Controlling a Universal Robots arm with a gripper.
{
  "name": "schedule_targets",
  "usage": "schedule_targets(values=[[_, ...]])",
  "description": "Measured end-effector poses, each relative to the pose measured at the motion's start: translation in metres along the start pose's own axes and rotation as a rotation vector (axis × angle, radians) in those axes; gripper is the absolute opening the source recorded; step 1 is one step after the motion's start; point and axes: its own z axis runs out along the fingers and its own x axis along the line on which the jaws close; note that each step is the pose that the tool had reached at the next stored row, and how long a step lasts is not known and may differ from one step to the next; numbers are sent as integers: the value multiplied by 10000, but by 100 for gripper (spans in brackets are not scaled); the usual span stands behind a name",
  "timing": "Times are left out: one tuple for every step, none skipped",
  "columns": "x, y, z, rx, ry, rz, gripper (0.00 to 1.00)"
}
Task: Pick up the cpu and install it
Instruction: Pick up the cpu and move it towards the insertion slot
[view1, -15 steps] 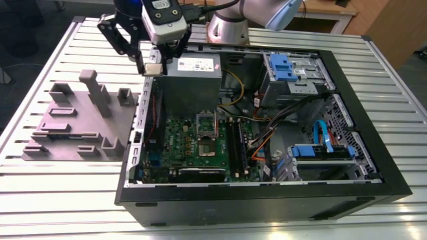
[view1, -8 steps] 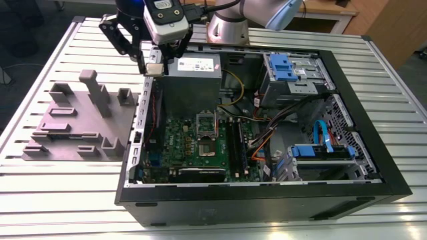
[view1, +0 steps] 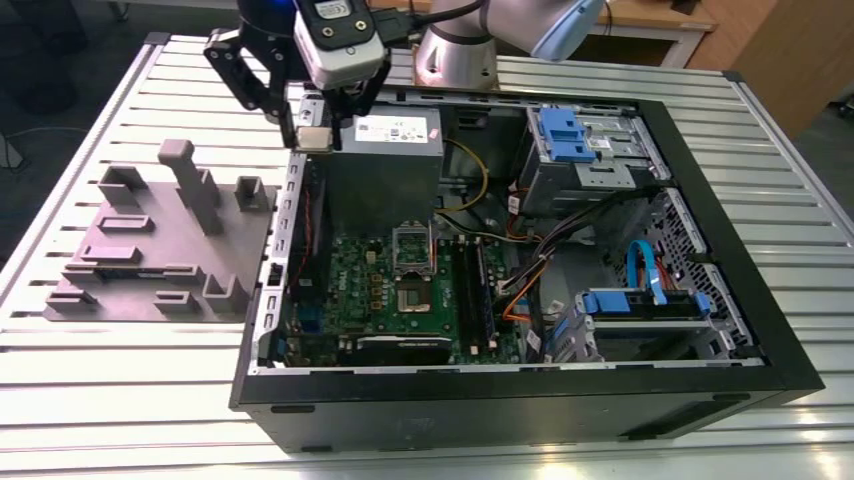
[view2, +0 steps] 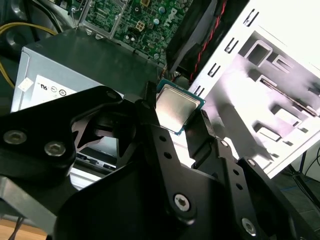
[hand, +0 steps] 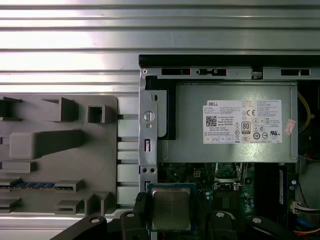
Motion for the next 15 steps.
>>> schedule_targets(values=[[-12, 0, 0, 0, 0, 0, 47], [-25, 0, 1, 0, 1, 0, 47], [-38, 0, 1, 0, 1, 0, 47], [-54, 1, 1, 0, 0, 1, 47], [-69, 1, 1, -1, 0, 1, 47], [-82, 1, 1, 0, 0, 1, 47], [-95, 1, 1, -1, 0, 1, 47], [-108, 1, 1, 0, 0, 0, 47], [-120, 2, 1, 0, 0, 0, 47], [-131, 2, 1, -1, 0, 0, 47], [-138, 2, 1, 0, 0, 0, 47], [-144, 1, 1, 0, 0, 0, 47], [-148, 1, 1, -1, 0, 0, 47], [-150, 1, 1, -1, -1, 1, 47], [-150, -1, 2, 0, 0, 2, 47]])
